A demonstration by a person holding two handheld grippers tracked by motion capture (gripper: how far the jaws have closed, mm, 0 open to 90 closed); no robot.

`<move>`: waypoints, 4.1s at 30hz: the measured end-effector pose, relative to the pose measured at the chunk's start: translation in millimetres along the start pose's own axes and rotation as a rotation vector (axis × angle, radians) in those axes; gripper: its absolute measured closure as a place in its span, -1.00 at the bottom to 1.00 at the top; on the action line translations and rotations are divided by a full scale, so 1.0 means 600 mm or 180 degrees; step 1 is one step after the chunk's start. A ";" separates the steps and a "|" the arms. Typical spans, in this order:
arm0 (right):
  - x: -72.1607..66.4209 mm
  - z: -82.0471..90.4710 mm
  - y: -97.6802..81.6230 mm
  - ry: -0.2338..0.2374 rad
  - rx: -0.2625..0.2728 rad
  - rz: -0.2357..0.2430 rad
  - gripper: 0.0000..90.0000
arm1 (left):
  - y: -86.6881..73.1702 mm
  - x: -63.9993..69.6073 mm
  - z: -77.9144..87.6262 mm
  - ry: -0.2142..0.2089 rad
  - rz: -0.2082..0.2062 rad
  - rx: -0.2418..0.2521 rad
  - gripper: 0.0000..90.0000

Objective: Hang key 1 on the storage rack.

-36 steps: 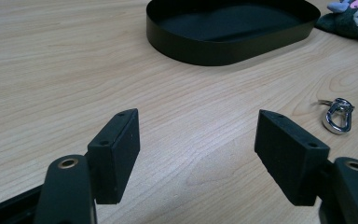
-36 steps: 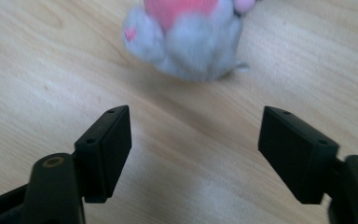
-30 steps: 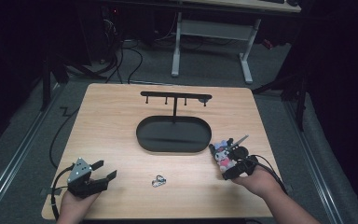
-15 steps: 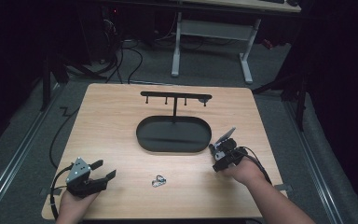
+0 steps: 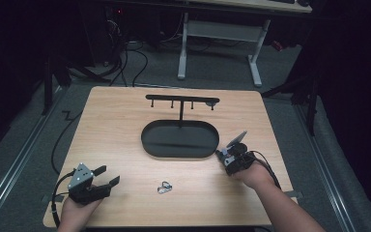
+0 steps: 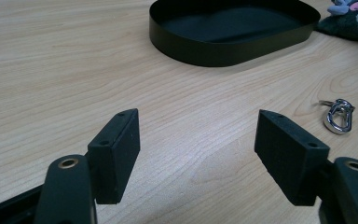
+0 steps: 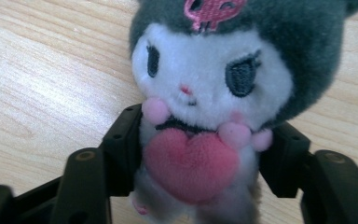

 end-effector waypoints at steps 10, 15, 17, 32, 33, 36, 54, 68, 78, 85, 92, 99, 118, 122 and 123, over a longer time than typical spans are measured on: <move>0.001 0.015 -0.007 0.0035 0.0073 0.0135 0.09 | -0.001 0.001 -0.001 -0.0021 0.0007 -0.0002 -0.30; 0.001 0.041 -0.011 0.0178 0.0089 0.0145 0.08 | -0.001 0.001 -0.002 -0.0025 -0.0011 0.0005 -0.30; 0.002 0.052 -0.013 0.0198 0.0092 0.0138 0.08 | -0.001 0.002 -0.003 -0.0026 -0.0011 0.0006 -0.30; -0.005 0.110 -0.017 0.0469 0.0161 0.0122 0.07 | -0.002 0.002 -0.004 -0.0025 -0.0015 -0.0001 -0.30; -0.009 0.116 -0.016 0.0500 0.0178 0.0161 0.07 | -0.002 0.002 -0.004 -0.0020 -0.0016 -0.0003 -0.30; -0.016 0.123 -0.014 0.0532 0.0181 0.0187 0.07 | -0.002 0.002 -0.004 -0.0022 -0.0016 0.0000 -0.30; -0.029 0.160 0.010 0.0659 0.0236 0.0200 0.07 | -0.003 0.002 -0.003 -0.0022 0.0000 0.0015 -0.30; -0.034 0.203 0.041 0.0654 0.0294 0.0255 0.07 | -0.003 -0.001 -0.002 -0.0024 0.0002 0.0007 -0.30; -0.029 0.230 0.060 0.0693 0.0321 0.0203 0.07 | -0.004 -0.002 -0.001 -0.0037 0.0007 0.0006 -0.30; -0.032 0.243 0.072 0.0766 0.0359 0.0196 0.07 | -0.005 -0.001 -0.001 -0.0019 0.0046 0.0016 -0.31; -0.035 0.248 0.082 0.0767 0.0390 0.0222 0.07 | -0.004 -0.001 0.001 0.0015 0.0034 0.0032 -0.31; -0.038 0.258 0.097 0.0782 0.0407 0.0234 0.07 | -0.006 -0.004 0.002 0.0055 -0.0010 -0.0024 -0.34; -0.045 0.282 0.144 0.0818 0.0494 0.0205 0.07 | -0.010 -0.005 0.001 0.0042 -0.0013 -0.0058 -0.39; -0.044 0.286 0.146 0.0797 0.0500 0.0198 0.06 | -0.009 -0.004 0.002 0.0041 -0.0008 -0.0044 -0.39; -0.044 0.287 0.147 0.0802 0.0518 0.0207 0.06 | -0.009 -0.004 0.002 0.0041 -0.0008 -0.0044 -0.39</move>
Point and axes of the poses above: each handheld gripper's, and its own axes: z roughly backward along the jaws, y roughly out of its top, x roughly to its right, the point moved 4 cm from there along -z, roughly forward along the jaws, and after that the axes turned 7 degrees about -z, right-handed, at the moved point
